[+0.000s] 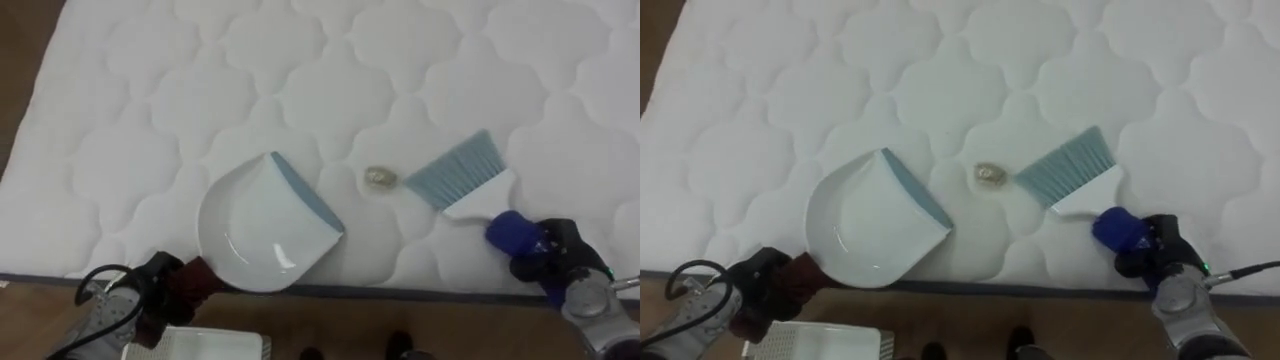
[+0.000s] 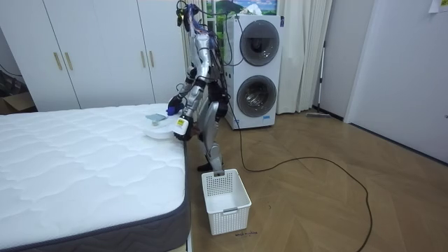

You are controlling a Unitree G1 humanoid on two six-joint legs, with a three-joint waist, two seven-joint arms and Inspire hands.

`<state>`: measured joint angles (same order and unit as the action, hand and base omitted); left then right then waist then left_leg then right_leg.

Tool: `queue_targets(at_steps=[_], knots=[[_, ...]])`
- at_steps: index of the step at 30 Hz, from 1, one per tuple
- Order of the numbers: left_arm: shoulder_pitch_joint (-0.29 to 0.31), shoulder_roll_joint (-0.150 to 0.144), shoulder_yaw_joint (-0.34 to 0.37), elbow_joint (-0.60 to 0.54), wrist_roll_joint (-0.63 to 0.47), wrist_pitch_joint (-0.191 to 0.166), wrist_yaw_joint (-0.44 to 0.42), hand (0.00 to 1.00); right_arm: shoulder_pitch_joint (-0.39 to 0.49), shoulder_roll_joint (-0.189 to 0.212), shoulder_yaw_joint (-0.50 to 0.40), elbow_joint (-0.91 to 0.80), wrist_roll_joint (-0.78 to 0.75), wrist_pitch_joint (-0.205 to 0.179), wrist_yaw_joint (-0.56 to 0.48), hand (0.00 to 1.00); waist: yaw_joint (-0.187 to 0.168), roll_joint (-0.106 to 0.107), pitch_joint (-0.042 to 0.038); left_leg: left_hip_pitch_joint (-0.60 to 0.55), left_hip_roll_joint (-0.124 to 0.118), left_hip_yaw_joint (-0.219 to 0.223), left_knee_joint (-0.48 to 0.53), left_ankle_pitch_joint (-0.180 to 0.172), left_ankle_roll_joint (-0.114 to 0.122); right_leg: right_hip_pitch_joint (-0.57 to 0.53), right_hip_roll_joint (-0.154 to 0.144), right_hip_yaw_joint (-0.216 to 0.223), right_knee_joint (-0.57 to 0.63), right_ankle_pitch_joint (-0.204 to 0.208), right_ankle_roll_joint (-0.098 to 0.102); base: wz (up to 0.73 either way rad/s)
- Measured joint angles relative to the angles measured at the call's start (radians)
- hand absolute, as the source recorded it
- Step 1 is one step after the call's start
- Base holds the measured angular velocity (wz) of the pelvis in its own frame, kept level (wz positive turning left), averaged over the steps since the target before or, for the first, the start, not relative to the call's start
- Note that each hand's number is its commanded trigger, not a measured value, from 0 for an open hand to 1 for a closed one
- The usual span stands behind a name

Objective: Clean bed

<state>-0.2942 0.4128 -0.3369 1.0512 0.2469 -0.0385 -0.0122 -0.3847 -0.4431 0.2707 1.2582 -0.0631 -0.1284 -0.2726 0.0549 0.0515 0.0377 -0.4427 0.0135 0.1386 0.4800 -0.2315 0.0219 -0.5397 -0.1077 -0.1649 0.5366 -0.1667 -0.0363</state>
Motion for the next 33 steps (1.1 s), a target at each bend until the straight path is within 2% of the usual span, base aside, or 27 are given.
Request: queue_targets(at_steps=[4, 6, 9, 12, 14, 16, 18, 21, 23, 24, 27, 33], knots=[[0.000, 0.001, 0.000, -0.015, 0.001, 0.008, -0.002, 1.00, -0.007, -0.021, 0.000, 0.003, -0.047, 0.024, 0.004, 1.00, 0.001, -0.008, 0.0009, -0.001, -0.004, 0.000, 0.000, 0.000, 0.001, -0.001, -0.005, 0.002, 0.001, -0.001, 0.002, 0.00], [0.001, 0.004, 0.000, -0.032, 0.002, 0.009, -0.002, 1.00, -0.009, -0.035, -0.009, 0.003, -0.083, 0.031, 0.007, 1.00, 0.004, -0.020, 0.0007, -0.002, -0.006, 0.001, -0.002, 0.000, 0.001, -0.004, -0.006, 0.004, 0.004, -0.001, 0.002, 0.00], [0.001, 0.017, 0.003, -0.037, 0.021, 0.004, -0.002, 1.00, -0.027, -0.063, -0.018, 0.004, -0.179, 0.039, 0.009, 1.00, 0.008, -0.050, 0.0017, -0.003, -0.007, 0.005, -0.003, 0.000, 0.002, -0.011, -0.007, 0.003, 0.011, -0.001, 0.002, -0.03], [0.002, 0.035, 0.003, -0.039, 0.058, 0.006, -0.003, 1.00, -0.079, -0.126, -0.018, 0.004, -0.333, 0.044, 0.008, 1.00, 0.004, -0.072, 0.0019, -0.011, -0.003, 0.011, 0.006, 0.001, 0.004, -0.018, -0.008, 0.007, 0.017, 0.000, 0.002, -0.05], [0.001, 0.051, 0.003, -0.056, 0.077, 0.010, -0.003, 1.00, -0.100, -0.153, -0.011, -0.004, -0.429, 0.054, 0.001, 1.00, 0.005, -0.083, 0.0025, -0.013, 0.000, 0.014, 0.004, 0.002, 0.004, -0.022, -0.005, 0.009, 0.015, 0.000, 0.002, 0.00], [-0.001, 0.065, 0.002, -0.060, 0.076, 0.012, -0.002, 1.00, -0.119, -0.174, 0.017, -0.020, -0.520, 0.066, -0.007, 1.00, 0.007, -0.091, 0.0040, -0.012, 0.001, 0.014, 0.001, 0.002, 0.004, -0.020, 0.001, 0.010, 0.003, 0.002, 0.002, -0.06], [0.001, 0.088, 0.002, -0.059, 0.079, 0.012, -0.003, 1.00, -0.155, -0.196, 0.025, -0.032, -0.695, 0.065, -0.014, 1.00, 0.009, -0.101, 0.0062, -0.018, 0.010, 0.023, -0.002, 0.002, 0.003, -0.026, 0.006, 0.011, -0.003, 0.006, -0.002, -0.09], [0.001, 0.100, 0.005, -0.066, 0.086, 0.012, -0.024, 1.00, -0.184, -0.234, 0.039, -0.070, -0.823, 0.066, -0.032, 1.00, 0.016, -0.115, 0.0065, -0.019, 0.011, 0.028, -0.004, 0.003, 0.002, -0.033, 0.006, 0.018, -0.003, 0.007, -0.003, -0.06], [-0.004, 0.113, 0.006, -0.075, 0.098, 0.008, -0.028, 1.00, -0.201, -0.252, 0.057, -0.101, -0.885, 0.066, -0.040, 1.00, 0.017, -0.126, 0.0115, -0.018, 0.011, 0.028, -0.009, 0.004, 0.000, -0.033, 0.006, 0.022, -0.006, 0.007, -0.004, 0.00], [-0.008, 0.116, 0.005, -0.077, 0.097, 0.007, -0.034, 1.00, -0.206, -0.264, 0.075, -0.121, -0.909, 0.065, -0.049, 1.00, 0.019, -0.132, 0.0114, -0.018, 0.011, 0.026, -0.012, 0.004, 0.000, -0.033, 0.007, 0.022, -0.010, 0.007, -0.004, 0.00], [-0.009, 0.125, 0.004, -0.088, 0.099, 0.005, -0.041, 1.00, -0.209, -0.273, 0.104, -0.152, -0.974, 0.066, -0.071, 1.00, 0.024, -0.148, 0.0112, -0.018, 0.011, 0.025, -0.015, 0.004, 0.000, -0.031, 0.007, 0.015, -0.018, 0.008, -0.002, 0.00], [-0.013, 0.136, 0.002, -0.090, 0.118, 0.002, -0.045, 1.00, -0.226, -0.275, 0.131, -0.232, -1.137, 0.079, -0.090, 1.00, 0.022, -0.160, 0.0113, -0.018, 0.010, 0.023, -0.014, 0.004, 0.000, -0.028, 0.009, 0.013, -0.020, 0.010, 0.001, 0.01]])
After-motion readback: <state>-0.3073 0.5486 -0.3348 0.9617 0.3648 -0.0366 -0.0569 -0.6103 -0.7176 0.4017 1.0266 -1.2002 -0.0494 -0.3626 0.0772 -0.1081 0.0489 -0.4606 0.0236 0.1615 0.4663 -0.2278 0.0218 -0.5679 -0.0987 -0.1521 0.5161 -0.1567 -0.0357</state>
